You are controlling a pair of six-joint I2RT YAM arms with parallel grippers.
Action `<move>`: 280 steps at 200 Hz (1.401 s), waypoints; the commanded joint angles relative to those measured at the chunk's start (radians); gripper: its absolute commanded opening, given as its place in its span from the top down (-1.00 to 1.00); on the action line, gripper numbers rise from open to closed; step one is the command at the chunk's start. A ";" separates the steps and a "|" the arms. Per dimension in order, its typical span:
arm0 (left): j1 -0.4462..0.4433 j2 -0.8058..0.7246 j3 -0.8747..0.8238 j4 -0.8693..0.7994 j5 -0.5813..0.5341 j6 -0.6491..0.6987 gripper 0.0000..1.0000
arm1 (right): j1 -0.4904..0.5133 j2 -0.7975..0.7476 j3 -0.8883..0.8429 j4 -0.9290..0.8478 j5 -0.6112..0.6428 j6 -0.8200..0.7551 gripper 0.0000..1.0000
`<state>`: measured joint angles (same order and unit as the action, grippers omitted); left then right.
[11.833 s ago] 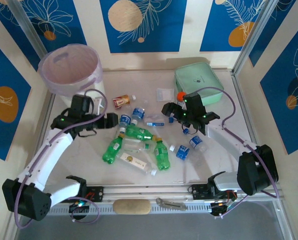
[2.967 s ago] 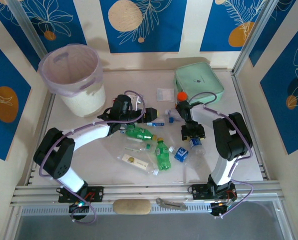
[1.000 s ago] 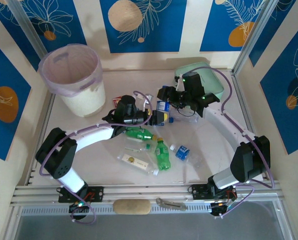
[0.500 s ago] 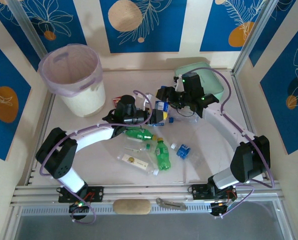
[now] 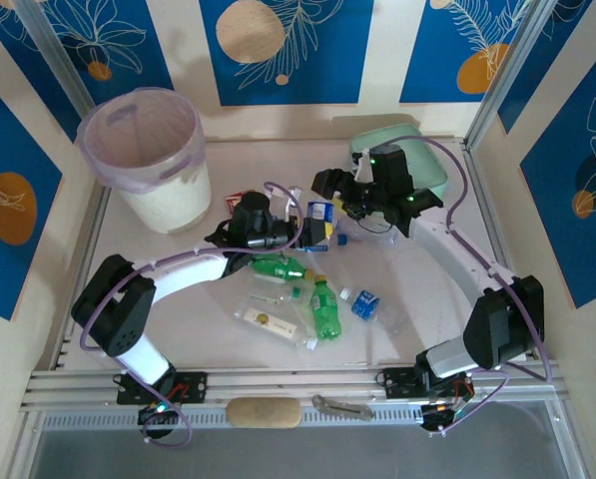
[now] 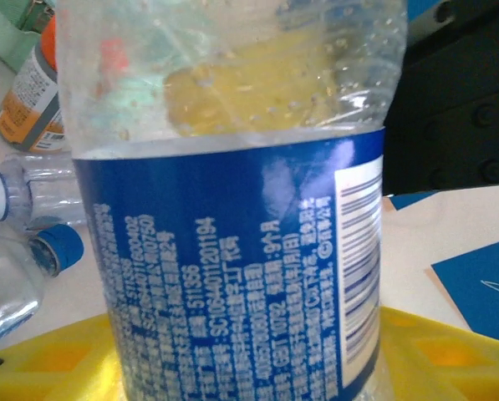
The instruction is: Put the plastic bottles in the bin
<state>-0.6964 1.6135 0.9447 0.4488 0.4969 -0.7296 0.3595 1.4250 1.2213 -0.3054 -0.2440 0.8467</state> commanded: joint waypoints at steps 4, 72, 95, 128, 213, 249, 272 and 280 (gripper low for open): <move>0.021 -0.032 -0.036 -0.017 -0.043 -0.011 0.14 | -0.039 -0.072 -0.030 0.011 -0.002 0.011 -0.68; 0.135 -0.141 0.157 -0.466 -0.081 0.253 0.17 | -0.086 -0.118 -0.114 0.003 0.025 -0.002 -0.71; 0.198 -0.165 0.294 -0.636 -0.124 0.364 0.18 | -0.085 -0.116 -0.129 0.004 0.025 -0.005 -0.71; 0.314 -0.186 0.487 -0.850 -0.177 0.503 0.18 | -0.083 -0.115 -0.147 0.015 0.026 -0.010 -0.72; 0.627 -0.187 0.741 -1.044 -0.359 0.679 0.19 | -0.082 -0.096 -0.132 -0.012 0.020 -0.050 -0.73; 0.721 -0.088 0.816 -1.062 -0.365 0.661 0.18 | -0.075 -0.113 -0.137 -0.024 0.027 -0.065 -0.98; 0.759 -0.032 0.852 -1.072 -0.366 0.638 0.18 | -0.073 -0.140 -0.138 -0.051 0.054 -0.082 -0.98; 0.767 -0.012 0.865 -1.082 -0.370 0.632 0.18 | -0.073 -0.152 -0.142 -0.058 0.066 -0.087 -0.98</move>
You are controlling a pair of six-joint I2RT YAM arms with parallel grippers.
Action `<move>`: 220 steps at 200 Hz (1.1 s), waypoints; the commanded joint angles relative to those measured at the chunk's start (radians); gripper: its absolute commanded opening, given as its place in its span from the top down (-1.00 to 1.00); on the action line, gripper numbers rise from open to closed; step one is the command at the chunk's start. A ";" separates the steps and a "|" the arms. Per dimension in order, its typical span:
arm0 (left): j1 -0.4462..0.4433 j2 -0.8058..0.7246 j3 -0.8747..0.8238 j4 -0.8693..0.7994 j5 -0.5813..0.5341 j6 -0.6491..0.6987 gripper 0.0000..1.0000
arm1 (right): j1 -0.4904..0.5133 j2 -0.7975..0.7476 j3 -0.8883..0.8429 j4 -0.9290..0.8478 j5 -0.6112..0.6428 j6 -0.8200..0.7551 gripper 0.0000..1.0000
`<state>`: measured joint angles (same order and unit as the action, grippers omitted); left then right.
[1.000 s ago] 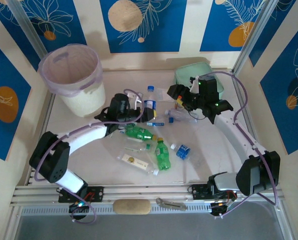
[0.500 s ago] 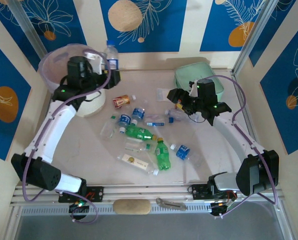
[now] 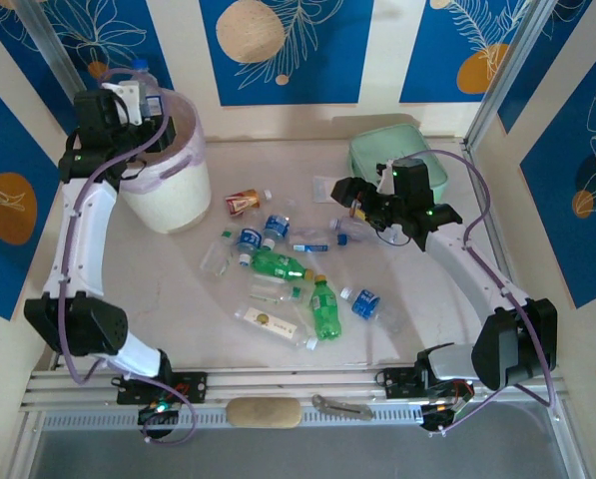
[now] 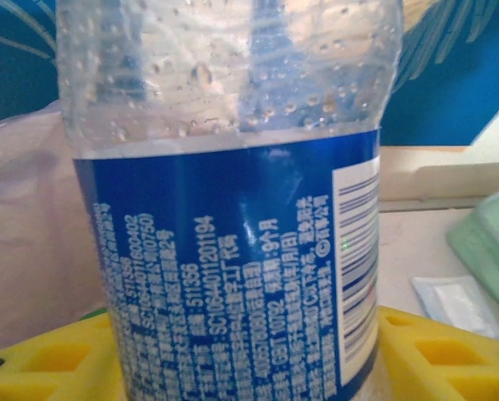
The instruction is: Put the plastic bottles in the bin
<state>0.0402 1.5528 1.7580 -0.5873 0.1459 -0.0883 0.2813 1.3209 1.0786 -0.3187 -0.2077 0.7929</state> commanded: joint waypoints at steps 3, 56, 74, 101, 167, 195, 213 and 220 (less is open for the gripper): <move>0.033 0.055 0.057 -0.051 -0.021 -0.011 0.18 | 0.007 -0.053 -0.001 -0.046 0.034 -0.034 -0.98; 0.063 0.148 0.133 -0.113 -0.038 -0.007 0.17 | 0.008 -0.096 -0.025 -0.056 0.065 -0.046 -0.98; 0.063 0.163 0.134 -0.123 -0.026 -0.012 0.16 | 0.007 -0.089 -0.029 -0.051 0.060 -0.042 -0.98; 0.064 0.176 0.126 -0.138 -0.009 -0.019 -0.01 | 0.007 -0.073 -0.023 -0.055 0.042 -0.043 -0.98; 0.064 0.146 0.116 -0.134 -0.002 -0.043 -1.00 | 0.011 -0.080 -0.020 -0.062 0.040 -0.048 -0.98; 0.061 0.102 0.108 -0.123 0.043 -0.068 -0.99 | 0.015 -0.078 -0.018 -0.067 0.042 -0.049 -0.98; 0.053 0.055 0.078 -0.096 0.094 -0.097 -0.99 | 0.020 -0.072 -0.014 -0.075 0.043 -0.052 -0.98; 0.047 0.036 0.061 -0.081 0.112 -0.109 -0.99 | 0.022 -0.068 -0.013 -0.079 0.042 -0.053 -0.98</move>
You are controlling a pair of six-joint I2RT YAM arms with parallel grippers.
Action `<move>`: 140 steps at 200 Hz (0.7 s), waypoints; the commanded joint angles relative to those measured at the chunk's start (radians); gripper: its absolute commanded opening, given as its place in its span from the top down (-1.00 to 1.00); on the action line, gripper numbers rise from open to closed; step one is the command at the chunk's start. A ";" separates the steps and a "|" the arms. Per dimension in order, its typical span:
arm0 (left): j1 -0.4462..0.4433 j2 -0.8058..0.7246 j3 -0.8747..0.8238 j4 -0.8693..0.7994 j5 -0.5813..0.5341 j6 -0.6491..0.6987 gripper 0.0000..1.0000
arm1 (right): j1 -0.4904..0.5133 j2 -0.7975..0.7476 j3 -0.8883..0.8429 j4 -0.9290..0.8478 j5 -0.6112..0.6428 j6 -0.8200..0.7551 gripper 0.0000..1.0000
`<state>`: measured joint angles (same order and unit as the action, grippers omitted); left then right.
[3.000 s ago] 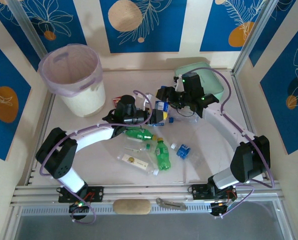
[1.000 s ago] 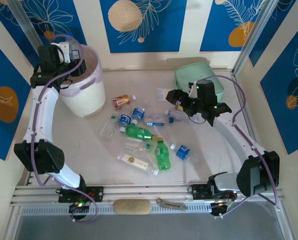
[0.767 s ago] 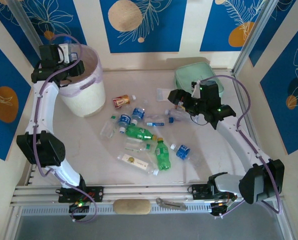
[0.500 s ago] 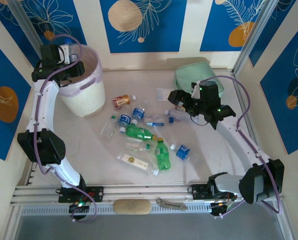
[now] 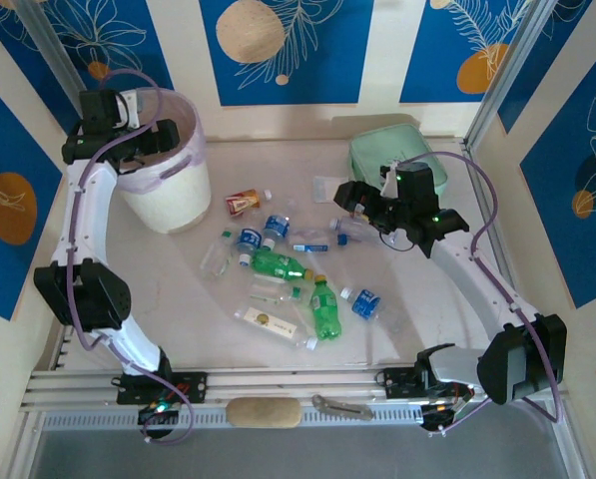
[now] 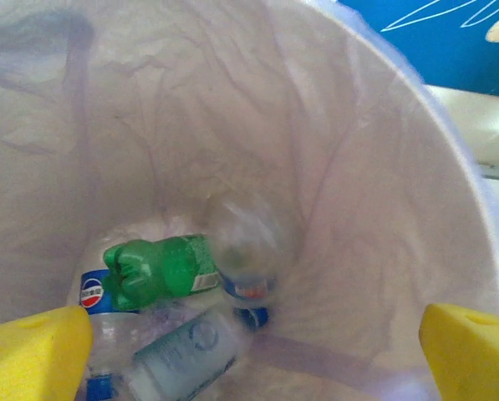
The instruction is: Put the plastic bottles in the bin
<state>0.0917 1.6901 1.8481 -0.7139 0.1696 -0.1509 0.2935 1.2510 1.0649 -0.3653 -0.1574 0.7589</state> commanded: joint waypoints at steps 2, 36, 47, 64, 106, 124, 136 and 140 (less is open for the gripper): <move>-0.006 -0.108 -0.035 0.051 0.093 -0.049 -0.99 | 0.011 0.003 0.003 -0.034 -0.009 -0.019 -0.98; -0.094 -0.233 -0.173 0.133 0.120 -0.077 -0.99 | 0.035 0.026 0.023 -0.092 0.014 -0.047 -0.98; -0.130 -0.281 -0.250 0.176 0.133 -0.099 -0.99 | 0.047 0.036 0.034 -0.127 0.027 -0.062 -0.98; -0.194 -0.359 -0.384 0.259 0.152 -0.147 -0.99 | 0.062 0.050 0.048 -0.185 0.043 -0.097 -0.98; -0.375 -0.475 -0.655 0.441 0.144 -0.271 -0.99 | 0.107 0.101 0.086 -0.390 0.089 -0.204 -0.98; -0.423 -0.479 -0.740 0.540 0.161 -0.353 -0.99 | 0.137 0.112 0.078 -0.463 0.121 -0.226 -0.98; -0.449 -0.469 -0.780 0.598 0.162 -0.393 -0.99 | 0.167 0.116 0.078 -0.517 0.180 -0.237 -0.98; -0.457 -0.462 -0.793 0.623 0.164 -0.405 -0.99 | 0.178 0.117 0.078 -0.534 0.206 -0.240 -0.98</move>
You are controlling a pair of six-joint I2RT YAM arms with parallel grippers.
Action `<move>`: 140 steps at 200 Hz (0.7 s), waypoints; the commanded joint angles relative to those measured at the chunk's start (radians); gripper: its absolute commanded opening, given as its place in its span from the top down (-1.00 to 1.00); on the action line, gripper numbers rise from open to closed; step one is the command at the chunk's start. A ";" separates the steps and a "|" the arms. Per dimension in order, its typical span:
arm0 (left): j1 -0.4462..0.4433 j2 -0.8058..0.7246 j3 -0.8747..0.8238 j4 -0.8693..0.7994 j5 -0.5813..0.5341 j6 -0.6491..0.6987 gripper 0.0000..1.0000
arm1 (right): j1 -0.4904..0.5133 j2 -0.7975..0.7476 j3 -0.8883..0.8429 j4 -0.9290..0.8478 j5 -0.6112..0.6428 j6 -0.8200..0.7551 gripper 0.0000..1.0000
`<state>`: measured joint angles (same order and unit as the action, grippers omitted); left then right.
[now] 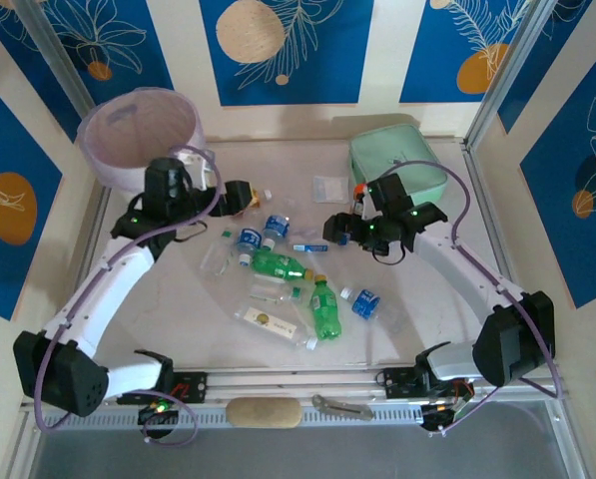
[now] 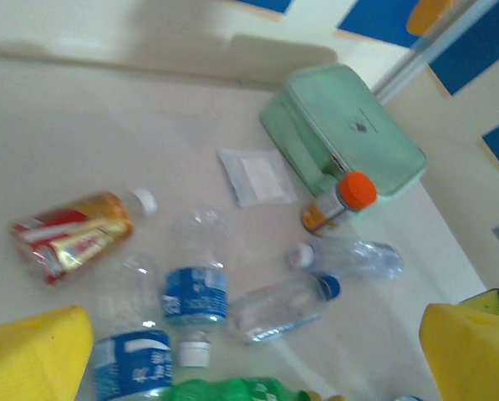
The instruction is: Put the plastic bottles in the bin
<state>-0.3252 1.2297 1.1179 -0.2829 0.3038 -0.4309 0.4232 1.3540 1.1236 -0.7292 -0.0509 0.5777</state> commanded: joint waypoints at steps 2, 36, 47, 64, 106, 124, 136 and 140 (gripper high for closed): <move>-0.045 0.002 -0.069 0.204 0.030 -0.132 -0.99 | 0.053 0.017 0.019 -0.180 0.113 -0.060 -0.98; -0.115 0.110 -0.098 0.295 0.067 -0.185 -0.99 | 0.133 0.051 0.032 -0.319 0.285 -0.059 -0.98; -0.130 0.145 -0.096 0.308 0.078 -0.197 -0.99 | 0.159 0.065 0.035 -0.357 0.321 -0.058 -0.98; -0.141 0.185 -0.106 0.355 0.105 -0.229 -0.99 | 0.201 0.090 0.044 -0.406 0.372 -0.050 -0.98; -0.143 0.211 -0.122 0.425 0.102 -0.251 -0.99 | 0.286 0.219 0.067 -0.560 0.463 -0.034 -0.98; -0.143 0.218 -0.117 0.426 0.104 -0.245 -0.99 | 0.314 0.275 0.085 -0.591 0.494 -0.035 -0.99; -0.143 0.219 -0.116 0.426 0.108 -0.243 -0.99 | 0.319 0.304 0.086 -0.594 0.495 -0.038 -0.99; -0.142 0.220 -0.117 0.425 0.111 -0.243 -0.99 | 0.320 0.314 0.087 -0.595 0.494 -0.039 -0.99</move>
<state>-0.4633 1.4433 0.9913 0.0975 0.3855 -0.6666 0.7277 1.6276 1.1831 -1.2331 0.3885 0.5343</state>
